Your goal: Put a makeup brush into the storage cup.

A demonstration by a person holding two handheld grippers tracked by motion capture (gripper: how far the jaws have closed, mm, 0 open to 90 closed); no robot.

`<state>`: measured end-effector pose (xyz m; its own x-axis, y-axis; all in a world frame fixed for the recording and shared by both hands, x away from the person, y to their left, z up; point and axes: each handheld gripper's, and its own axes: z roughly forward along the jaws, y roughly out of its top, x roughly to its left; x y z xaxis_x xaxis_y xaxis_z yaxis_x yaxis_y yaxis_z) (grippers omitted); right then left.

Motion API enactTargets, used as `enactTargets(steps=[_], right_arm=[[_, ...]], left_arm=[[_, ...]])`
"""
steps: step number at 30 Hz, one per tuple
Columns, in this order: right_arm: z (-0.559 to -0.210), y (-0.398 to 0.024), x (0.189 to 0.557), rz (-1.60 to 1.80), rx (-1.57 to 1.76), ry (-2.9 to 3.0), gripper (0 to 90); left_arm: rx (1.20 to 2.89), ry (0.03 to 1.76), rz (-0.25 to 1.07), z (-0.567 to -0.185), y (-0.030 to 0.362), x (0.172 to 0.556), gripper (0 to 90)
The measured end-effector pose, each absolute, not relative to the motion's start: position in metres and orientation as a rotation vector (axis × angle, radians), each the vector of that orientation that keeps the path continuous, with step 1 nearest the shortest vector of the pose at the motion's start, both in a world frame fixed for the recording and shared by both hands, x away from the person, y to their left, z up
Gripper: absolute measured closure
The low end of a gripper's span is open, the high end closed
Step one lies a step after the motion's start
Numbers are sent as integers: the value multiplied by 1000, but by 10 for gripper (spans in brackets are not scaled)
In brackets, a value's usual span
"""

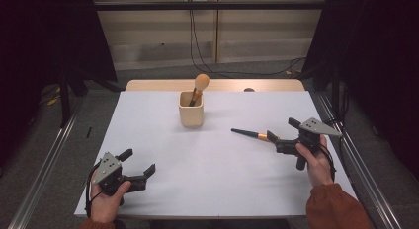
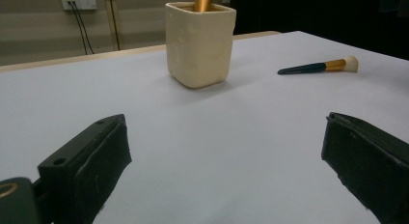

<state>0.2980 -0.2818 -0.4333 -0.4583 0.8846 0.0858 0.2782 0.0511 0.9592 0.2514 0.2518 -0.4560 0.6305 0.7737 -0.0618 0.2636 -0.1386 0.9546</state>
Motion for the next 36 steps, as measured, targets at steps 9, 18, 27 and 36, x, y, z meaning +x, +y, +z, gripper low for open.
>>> enactTargets(steps=[9, 18, 27, 36], right_arm=[[-428, -281, 324, 1424, 1162, 1783, 3], [-421, -279, 352, 1418, 1169, 1774, 0], [-414, -272, 379, 1375, 1174, 1819, 0], [-416, -267, 394, 1355, 1195, 1897, 17]], left_arm=[[1694, 867, 550, -457, 253, 253, 30], [1701, 866, 552, -457, 255, 254, 29], [1708, 867, 555, -458, 255, 254, 29], [1705, 875, 557, -458, 256, 254, 30]])
